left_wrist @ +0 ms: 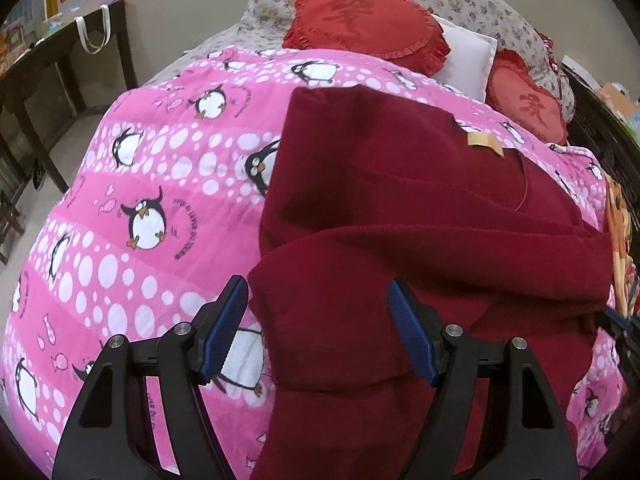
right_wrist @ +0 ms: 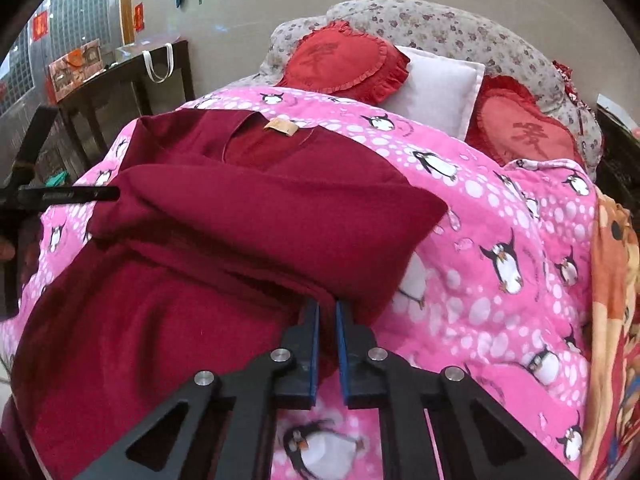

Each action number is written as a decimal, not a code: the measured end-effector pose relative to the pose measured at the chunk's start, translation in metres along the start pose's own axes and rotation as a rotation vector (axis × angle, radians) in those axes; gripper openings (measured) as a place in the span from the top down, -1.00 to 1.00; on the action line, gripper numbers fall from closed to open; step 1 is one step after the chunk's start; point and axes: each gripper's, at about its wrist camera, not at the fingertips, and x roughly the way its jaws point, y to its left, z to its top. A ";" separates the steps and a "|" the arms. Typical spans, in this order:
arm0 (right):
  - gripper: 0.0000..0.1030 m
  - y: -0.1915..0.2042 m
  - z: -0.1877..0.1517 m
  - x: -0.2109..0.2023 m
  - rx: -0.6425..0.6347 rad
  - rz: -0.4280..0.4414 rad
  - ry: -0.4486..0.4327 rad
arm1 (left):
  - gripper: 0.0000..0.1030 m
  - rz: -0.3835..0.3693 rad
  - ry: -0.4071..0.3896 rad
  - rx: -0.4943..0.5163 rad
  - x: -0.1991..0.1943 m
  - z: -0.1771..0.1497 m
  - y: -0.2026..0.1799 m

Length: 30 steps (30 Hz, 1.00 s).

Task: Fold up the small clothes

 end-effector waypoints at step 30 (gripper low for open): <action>0.73 -0.074 0.028 0.023 0.399 0.042 -0.066 | 0.49 -0.092 -0.046 0.078 0.014 0.020 -0.015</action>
